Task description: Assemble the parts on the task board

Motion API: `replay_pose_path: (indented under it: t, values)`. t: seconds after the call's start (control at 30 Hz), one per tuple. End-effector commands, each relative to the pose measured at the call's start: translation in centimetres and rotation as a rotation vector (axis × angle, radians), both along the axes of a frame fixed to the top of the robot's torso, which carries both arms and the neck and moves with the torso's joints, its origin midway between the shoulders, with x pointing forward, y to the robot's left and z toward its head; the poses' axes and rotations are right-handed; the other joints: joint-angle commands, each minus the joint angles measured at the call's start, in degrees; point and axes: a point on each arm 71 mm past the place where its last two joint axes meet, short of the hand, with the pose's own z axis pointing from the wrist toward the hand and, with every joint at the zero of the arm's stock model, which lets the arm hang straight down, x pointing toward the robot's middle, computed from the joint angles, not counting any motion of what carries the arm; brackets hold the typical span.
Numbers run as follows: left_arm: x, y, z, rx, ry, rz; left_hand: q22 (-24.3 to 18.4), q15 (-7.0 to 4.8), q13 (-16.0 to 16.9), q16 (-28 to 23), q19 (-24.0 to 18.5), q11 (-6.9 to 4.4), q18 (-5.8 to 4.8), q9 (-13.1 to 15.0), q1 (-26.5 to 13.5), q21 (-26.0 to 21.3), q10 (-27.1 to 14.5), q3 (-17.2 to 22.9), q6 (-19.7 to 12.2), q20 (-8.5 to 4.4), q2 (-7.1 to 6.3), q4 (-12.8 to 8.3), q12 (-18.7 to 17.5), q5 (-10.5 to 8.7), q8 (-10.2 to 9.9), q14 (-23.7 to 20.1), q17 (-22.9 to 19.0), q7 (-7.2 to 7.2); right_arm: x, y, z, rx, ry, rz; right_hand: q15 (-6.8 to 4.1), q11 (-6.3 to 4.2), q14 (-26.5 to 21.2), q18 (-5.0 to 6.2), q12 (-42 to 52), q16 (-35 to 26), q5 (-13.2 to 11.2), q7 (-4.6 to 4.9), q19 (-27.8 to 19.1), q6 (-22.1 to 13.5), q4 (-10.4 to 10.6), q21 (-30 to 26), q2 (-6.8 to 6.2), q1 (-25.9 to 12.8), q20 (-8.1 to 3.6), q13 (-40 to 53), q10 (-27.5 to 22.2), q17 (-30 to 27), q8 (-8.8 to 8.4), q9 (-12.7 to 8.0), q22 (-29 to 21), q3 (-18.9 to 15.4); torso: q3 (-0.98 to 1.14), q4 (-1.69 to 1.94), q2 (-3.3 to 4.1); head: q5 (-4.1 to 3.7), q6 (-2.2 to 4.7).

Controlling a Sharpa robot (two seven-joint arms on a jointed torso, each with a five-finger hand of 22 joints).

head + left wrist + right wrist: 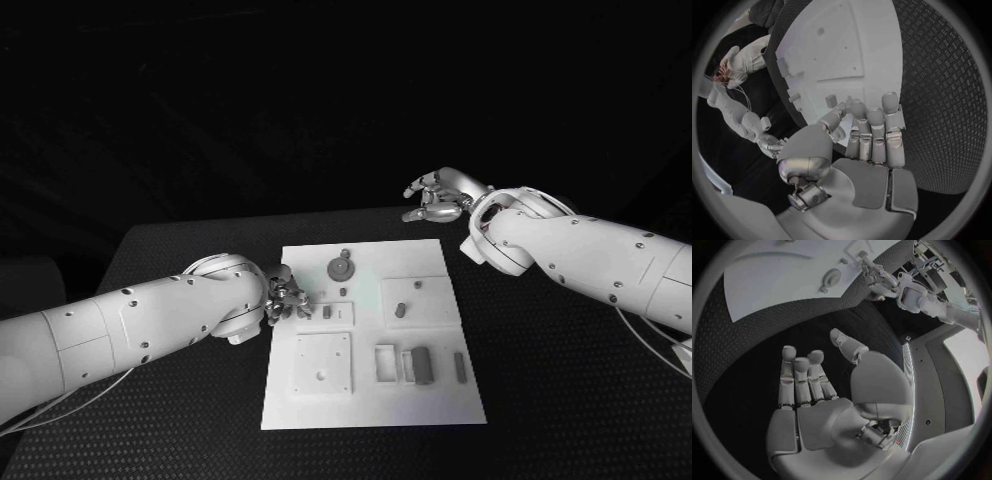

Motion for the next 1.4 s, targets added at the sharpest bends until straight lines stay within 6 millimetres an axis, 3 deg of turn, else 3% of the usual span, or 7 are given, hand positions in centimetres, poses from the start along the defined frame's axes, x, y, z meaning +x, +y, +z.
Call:
replay_pose_path:
  t: [0.03,1.1,1.27,1.4]
  values:
    - [-0.7,-0.19,-1.06,0.035,0.056,-0.027,1.18,-0.33,0.01,0.39,0.23,-0.01,0.69,-0.06,1.13,0.35,0.36,0.27,-0.16,-0.25,0.79,-0.01,0.18,0.4,-0.01,0.11,-0.06,0.33,-0.05,0.11,-0.02,-0.001,0.003,0.015,-0.18,0.24,-0.24,0.9,0.19,0.27,0.16,0.92,0.01,0.45,-0.14,-0.34,0.27,-0.02,0.32,-0.06,-7.94,-0.1,0.32,-0.09,0.08,-0.06,0.0,0.01,0.01,-0.07,-0.08]
    - [-0.8,-0.14,-1.2,0.053,0.072,-0.035,1.19,-0.32,0.04,0.4,0.15,0.06,0.63,-0.19,1.09,0.38,0.27,0.27,-0.39,-0.26,0.61,-0.07,0.19,0.39,-0.1,-0.01,-0.1,0.42,-0.05,0.13,-0.02,-0.001,0.003,0.016,-0.18,0.24,-0.28,0.9,0.26,0.32,0.15,0.93,0.01,0.43,-0.17,-0.36,0.25,-0.01,0.33,-0.16,-7.98,-0.18,0.36,-0.17,0.1,-0.07,0.0,0.02,0.02,-0.08,-0.25]
    - [-0.8,-0.14,-1.2,0.054,0.071,-0.034,1.17,-0.29,0.06,0.38,0.02,0.26,0.53,-0.43,0.34,0.36,0.08,-0.27,-0.91,-0.23,-0.47,0.24,0.17,0.39,-0.35,-0.18,-0.16,0.63,-0.04,0.13,-0.02,-0.001,0.002,0.015,-0.17,0.25,-0.29,0.9,0.27,0.32,0.15,0.93,0.0,0.42,-0.16,-0.36,0.23,-0.03,0.33,-0.18,-7.98,-0.19,0.36,-0.18,0.1,-0.07,0.01,0.01,0.01,-0.05,-0.33]
    - [-0.8,-0.14,-1.21,0.054,0.072,-0.035,1.13,-0.27,0.1,0.38,-0.05,0.43,0.48,-0.69,-1.09,0.31,-0.04,-1.13,-1.38,-0.24,-2.16,1.15,0.18,0.39,-0.64,-0.27,-0.22,0.8,-0.04,0.12,-0.02,-0.001,0.002,0.015,-0.17,0.25,-0.29,0.9,0.28,0.32,0.15,0.93,0.0,0.41,-0.16,-0.37,0.21,-0.04,0.33,-0.19,-7.99,-0.2,0.36,-0.19,0.1,-0.08,0.01,0.0,0.01,-0.08,-0.41]
